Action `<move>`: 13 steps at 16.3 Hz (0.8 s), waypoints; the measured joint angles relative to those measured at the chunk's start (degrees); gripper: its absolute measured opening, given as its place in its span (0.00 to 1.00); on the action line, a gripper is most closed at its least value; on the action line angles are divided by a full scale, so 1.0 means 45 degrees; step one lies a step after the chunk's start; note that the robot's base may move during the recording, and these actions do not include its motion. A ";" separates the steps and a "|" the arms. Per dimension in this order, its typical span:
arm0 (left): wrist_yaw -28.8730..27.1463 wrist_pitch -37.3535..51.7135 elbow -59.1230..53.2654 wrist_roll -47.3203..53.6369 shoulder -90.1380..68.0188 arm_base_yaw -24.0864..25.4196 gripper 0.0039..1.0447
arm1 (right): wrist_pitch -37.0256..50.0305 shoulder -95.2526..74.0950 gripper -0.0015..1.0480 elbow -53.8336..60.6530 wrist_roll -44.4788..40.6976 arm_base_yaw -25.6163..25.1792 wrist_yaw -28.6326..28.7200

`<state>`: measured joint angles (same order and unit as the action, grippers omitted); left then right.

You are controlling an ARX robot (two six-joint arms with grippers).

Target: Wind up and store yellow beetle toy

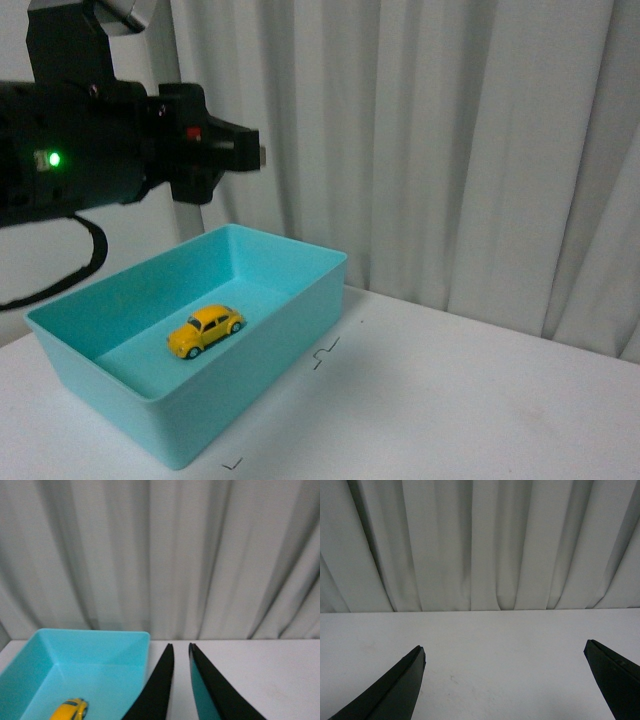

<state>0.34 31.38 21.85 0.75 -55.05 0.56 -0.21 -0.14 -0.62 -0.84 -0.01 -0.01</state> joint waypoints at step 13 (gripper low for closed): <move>-0.0078 -0.0767 -0.3866 -0.0102 0.4979 -0.0126 0.01 | 0.0000 0.0000 0.94 0.0000 0.0000 0.0000 0.0000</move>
<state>-0.01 27.92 4.45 0.30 -32.64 -0.01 -0.21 -0.14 -0.62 -0.84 -0.01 -0.01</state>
